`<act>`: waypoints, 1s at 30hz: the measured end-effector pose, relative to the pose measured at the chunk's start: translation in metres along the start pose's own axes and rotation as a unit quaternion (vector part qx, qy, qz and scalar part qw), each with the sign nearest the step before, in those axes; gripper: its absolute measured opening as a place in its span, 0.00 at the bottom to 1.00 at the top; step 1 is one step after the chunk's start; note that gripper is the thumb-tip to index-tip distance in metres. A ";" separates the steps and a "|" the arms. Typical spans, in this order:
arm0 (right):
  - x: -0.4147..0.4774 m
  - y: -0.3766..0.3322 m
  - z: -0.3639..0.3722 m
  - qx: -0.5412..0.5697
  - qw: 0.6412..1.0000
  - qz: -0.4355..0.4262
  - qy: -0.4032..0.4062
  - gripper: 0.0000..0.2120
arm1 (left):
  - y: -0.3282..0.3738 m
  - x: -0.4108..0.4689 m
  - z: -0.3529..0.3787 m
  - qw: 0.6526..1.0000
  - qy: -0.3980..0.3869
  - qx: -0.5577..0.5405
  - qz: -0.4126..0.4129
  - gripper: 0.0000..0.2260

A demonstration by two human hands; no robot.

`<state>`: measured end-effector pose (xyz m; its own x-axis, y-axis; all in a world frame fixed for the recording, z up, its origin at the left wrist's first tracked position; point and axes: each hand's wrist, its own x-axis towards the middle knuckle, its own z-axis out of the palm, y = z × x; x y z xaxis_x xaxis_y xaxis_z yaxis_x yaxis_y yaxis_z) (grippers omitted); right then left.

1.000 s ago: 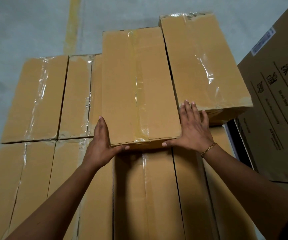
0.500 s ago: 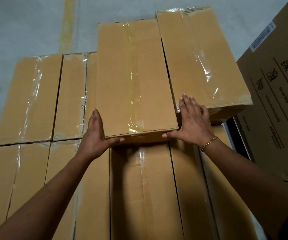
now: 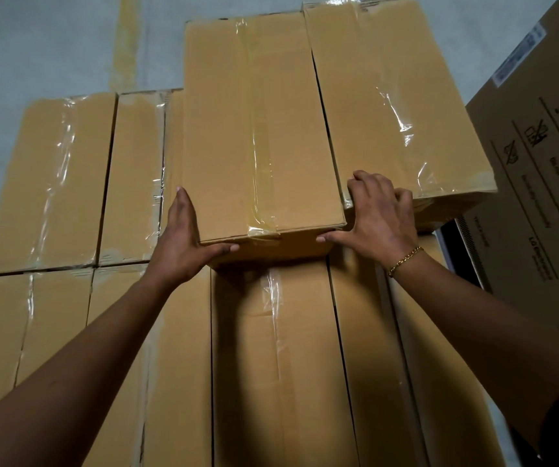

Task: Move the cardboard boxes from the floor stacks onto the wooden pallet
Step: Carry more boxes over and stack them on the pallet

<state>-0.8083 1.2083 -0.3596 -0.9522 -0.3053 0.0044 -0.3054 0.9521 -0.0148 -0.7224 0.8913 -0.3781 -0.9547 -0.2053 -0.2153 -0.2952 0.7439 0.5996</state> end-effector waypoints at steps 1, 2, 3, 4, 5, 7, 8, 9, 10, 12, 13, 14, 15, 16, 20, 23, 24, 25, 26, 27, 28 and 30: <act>0.001 0.000 0.000 -0.005 1.000 -0.001 0.007 0.51 | -0.001 0.003 0.000 1.000 0.000 0.000 0.001 0.62; 0.003 0.000 0.000 -0.010 1.000 -0.002 0.015 0.50 | -0.002 0.005 0.000 1.000 0.001 -0.001 0.002 0.63; 0.004 0.000 0.000 -0.015 1.000 -0.004 0.022 0.49 | -0.003 0.008 -0.001 1.000 0.002 -0.003 0.003 0.63; 0.006 0.000 0.001 -0.020 0.999 -0.007 0.028 0.48 | -0.003 0.010 -0.001 1.000 0.002 -0.006 0.004 0.63; 0.007 0.000 0.001 -0.025 0.999 -0.009 0.033 0.47 | -0.004 0.012 -0.001 1.000 0.003 -0.007 0.006 0.63; 0.009 0.000 0.002 -0.036 0.998 -0.012 0.043 0.46 | -0.005 0.015 0.000 1.000 0.004 -0.007 0.007 0.63; 0.010 -0.001 0.003 -0.041 0.998 -0.011 0.048 0.45 | -0.005 0.017 0.000 1.000 0.005 -0.008 0.006 0.63; 0.011 -0.001 0.003 -0.045 0.998 -0.011 0.053 0.45 | -0.005 0.018 0.000 1.000 0.004 -0.008 0.006 0.63; 0.012 -0.001 0.003 -0.049 0.997 -0.011 0.056 0.44 | -0.006 0.020 -0.001 1.000 0.004 -0.008 0.006 0.63; 0.015 -0.002 0.001 -0.055 0.997 -0.014 0.059 0.44 | -0.005 0.023 -0.001 1.000 0.003 -0.010 0.006 0.62; 0.017 -0.002 0.001 -0.057 0.997 -0.015 0.059 0.44 | -0.004 0.024 -0.002 1.000 0.003 -0.012 0.006 0.62; 0.018 -0.002 0.000 -0.059 0.996 -0.015 0.060 0.44 | -0.003 0.026 -0.003 1.000 0.003 -0.015 0.005 0.62; 0.019 -0.003 -0.001 -0.058 0.996 -0.015 0.061 0.44 | -0.003 0.028 -0.003 1.000 0.004 -0.015 0.005 0.62; 0.020 -0.003 -0.002 -0.058 0.996 -0.015 0.063 0.43 | -0.002 0.030 -0.003 1.000 0.003 -0.014 0.005 0.62; 0.023 -0.004 -0.003 -0.057 0.996 -0.016 0.067 0.43 | -0.003 0.035 -0.003 1.000 0.004 -0.011 0.004 0.62; 0.024 -0.004 -0.002 -0.058 0.996 -0.013 0.066 0.42 | -0.004 0.038 -0.004 1.000 0.002 -0.019 0.002 0.62; 0.024 -0.004 -0.002 -0.058 0.996 -0.012 0.066 0.42 | -0.004 0.038 -0.004 1.000 0.001 -0.019 0.003 0.63; 0.024 -0.004 -0.001 -0.059 0.996 -0.011 0.067 0.42 | -0.004 0.038 -0.004 1.000 0.001 -0.018 0.004 0.62; 0.024 -0.004 -0.001 -0.062 0.996 -0.012 0.067 0.42 | -0.003 0.038 -0.004 1.000 0.002 -0.016 0.005 0.62; 0.024 -0.004 -0.001 -0.065 0.995 -0.013 0.068 0.42 | -0.003 0.037 -0.004 1.000 0.002 -0.014 0.008 0.62; 0.024 -0.003 0.000 -0.067 0.995 -0.014 0.069 0.42 | -0.002 0.037 -0.005 1.000 0.002 -0.013 0.010 0.62; 0.024 -0.003 0.000 -0.068 0.995 -0.013 0.070 0.42 | -0.001 0.036 -0.006 1.000 0.002 -0.010 0.016 0.62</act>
<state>-0.8299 1.1986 -0.3595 -0.9320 -0.3333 0.1421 -0.3176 0.9403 0.1228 -0.7565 0.8792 -0.3820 -0.9636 -0.1853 -0.1925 -0.2659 0.7368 0.6217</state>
